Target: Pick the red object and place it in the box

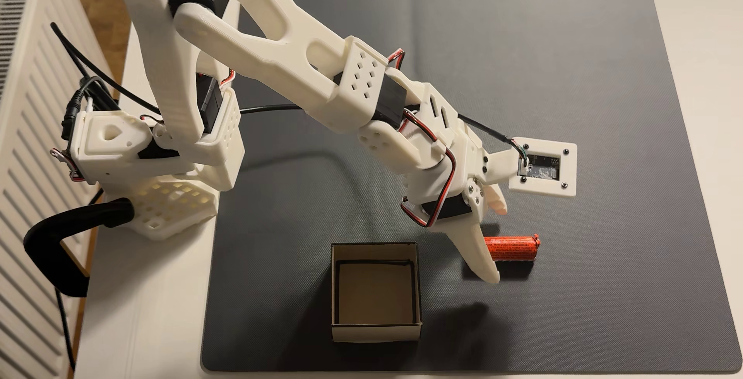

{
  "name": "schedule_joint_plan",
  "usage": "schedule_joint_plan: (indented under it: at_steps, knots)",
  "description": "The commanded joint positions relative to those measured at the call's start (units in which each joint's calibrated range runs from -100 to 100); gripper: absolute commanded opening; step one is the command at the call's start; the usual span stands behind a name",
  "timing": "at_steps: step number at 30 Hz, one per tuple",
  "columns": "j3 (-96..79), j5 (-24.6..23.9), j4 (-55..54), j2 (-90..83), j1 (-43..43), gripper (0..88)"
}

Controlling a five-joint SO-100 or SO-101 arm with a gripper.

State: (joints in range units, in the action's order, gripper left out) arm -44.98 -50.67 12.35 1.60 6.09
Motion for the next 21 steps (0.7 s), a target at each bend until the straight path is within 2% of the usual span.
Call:
schedule_joint_plan:
  at_steps: [1, 12, 21]
  knots:
    - [2.4, 2.0, -1.0, 0.8, 1.0, 33.5]
    - [2.5, 5.0, -1.4, 2.9, 3.9, 32.6]
    - [2.5, 4.6, -1.5, 2.9, 3.9, 12.6]
